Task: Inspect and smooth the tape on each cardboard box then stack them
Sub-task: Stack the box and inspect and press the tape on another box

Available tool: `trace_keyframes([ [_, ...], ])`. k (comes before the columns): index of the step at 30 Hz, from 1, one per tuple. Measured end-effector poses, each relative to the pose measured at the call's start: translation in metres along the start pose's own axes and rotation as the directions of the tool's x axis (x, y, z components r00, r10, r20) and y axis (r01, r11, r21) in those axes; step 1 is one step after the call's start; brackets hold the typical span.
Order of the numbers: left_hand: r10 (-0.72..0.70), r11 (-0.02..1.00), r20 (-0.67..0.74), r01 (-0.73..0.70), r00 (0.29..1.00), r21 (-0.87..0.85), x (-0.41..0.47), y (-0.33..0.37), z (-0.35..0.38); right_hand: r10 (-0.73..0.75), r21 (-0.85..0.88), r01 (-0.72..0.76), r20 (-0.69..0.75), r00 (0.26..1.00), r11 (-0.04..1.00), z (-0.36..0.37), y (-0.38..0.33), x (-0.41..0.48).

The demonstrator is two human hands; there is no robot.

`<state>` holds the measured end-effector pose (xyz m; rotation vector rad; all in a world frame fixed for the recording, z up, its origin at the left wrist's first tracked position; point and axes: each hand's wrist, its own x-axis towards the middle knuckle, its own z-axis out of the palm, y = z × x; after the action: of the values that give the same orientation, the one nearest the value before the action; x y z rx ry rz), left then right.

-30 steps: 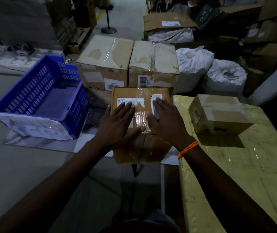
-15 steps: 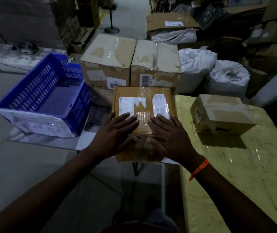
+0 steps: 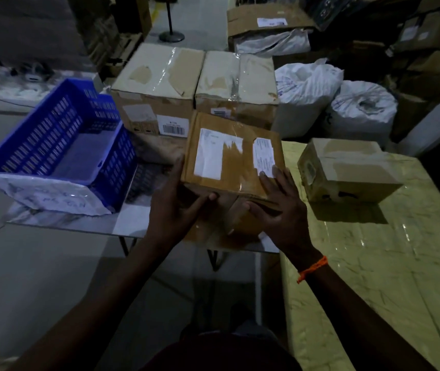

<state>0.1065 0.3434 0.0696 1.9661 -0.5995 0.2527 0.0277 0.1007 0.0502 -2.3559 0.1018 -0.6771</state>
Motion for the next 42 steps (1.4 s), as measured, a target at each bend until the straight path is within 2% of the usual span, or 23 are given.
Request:
trace_keyframes([
  [3, 0.162, 0.984, 0.099, -0.169, 0.982, 0.063, 0.026, 0.02, 0.003, 0.089, 0.052, -0.093, 0.065, 0.994, 0.994, 0.002, 0.005, -0.009],
  [7, 0.316, 0.913, 0.32, -0.378, 0.893, 0.152, 0.04, 0.023, 0.041, 0.261, 0.171, -0.282, 0.135, 0.956, 0.944, 0.025, 0.031, -0.042],
  [11, 0.127, 0.92, 0.559, -0.308, 0.819, 0.244, 0.006, -0.013, 0.084, 0.363, 0.262, -0.399, 0.176, 0.915, 0.879, 0.035, 0.046, -0.053],
  [15, 0.157, 0.907, 0.496, -0.323, 0.854, 0.269, -0.013, -0.033, 0.087, 0.304, 0.213, -0.339, 0.18, 0.936, 0.917, 0.031, 0.054, -0.045],
  [19, 0.086, 0.928, 0.332, -0.196, 0.94, 0.317, -0.019, -0.042, 0.071, 0.14, 0.007, -0.145, 0.202, 0.969, 0.989, 0.034, 0.047, -0.014],
  [22, -0.024, 0.941, 0.1, -0.011, 0.995, 0.338, -0.04, -0.065, 0.046, -0.11, -0.116, 0.141, 0.243, 0.964, 0.983, 0.048, 0.026, 0.023],
  [24, -0.128, 0.932, -0.045, 0.136, 0.991, 0.337, -0.058, -0.08, 0.027, -0.187, -0.107, 0.251, 0.414, 0.891, 0.962, 0.065, 0.004, 0.039],
  [26, -0.221, 0.915, -0.157, 0.26, 0.963, 0.307, -0.072, -0.088, 0.012, -0.205, -0.122, 0.34, 0.596, 0.777, 0.933, 0.089, -0.019, 0.046],
  [28, -0.263, 0.906, -0.222, 0.319, 0.939, 0.276, -0.077, -0.096, 0.001, -0.157, -0.204, 0.402, 0.696, 0.701, 0.892, 0.115, -0.032, 0.045],
  [29, -0.311, 0.897, -0.24, 0.368, 0.92, 0.246, -0.081, -0.102, -0.003, -0.126, -0.252, 0.42, 0.713, 0.69, 0.872, 0.125, -0.036, 0.045],
  [32, -0.55, 0.825, -0.21, 0.565, 0.808, 0.017, -0.082, -0.102, -0.012, -0.081, -0.33, 0.403, 0.679, 0.729, 0.854, 0.141, -0.043, 0.045],
  [33, -0.65, 0.758, -0.166, 0.648, 0.741, -0.075, -0.081, -0.098, -0.015, -0.08, -0.334, 0.391, 0.664, 0.744, 0.858, 0.141, -0.045, 0.047],
  [35, -0.797, 0.604, -0.056, 0.788, 0.602, -0.122, -0.08, -0.09, -0.016, -0.088, -0.315, 0.369, 0.646, 0.759, 0.874, 0.137, -0.048, 0.049],
  [36, -0.821, 0.568, -0.011, 0.815, 0.571, -0.116, -0.081, -0.092, -0.017, -0.096, -0.296, 0.356, 0.636, 0.766, 0.886, 0.134, -0.048, 0.05],
  [39, -0.816, 0.558, 0.062, 0.811, 0.575, -0.178, -0.078, -0.097, -0.024, -0.12, -0.168, 0.247, 0.543, 0.831, 0.954, 0.121, -0.05, 0.049],
  [42, -0.796, 0.568, -0.005, 0.744, 0.605, -0.353, -0.069, -0.106, -0.037, -0.106, 0.039, 0.098, 0.399, 0.911, 0.994, 0.102, -0.051, 0.053],
])
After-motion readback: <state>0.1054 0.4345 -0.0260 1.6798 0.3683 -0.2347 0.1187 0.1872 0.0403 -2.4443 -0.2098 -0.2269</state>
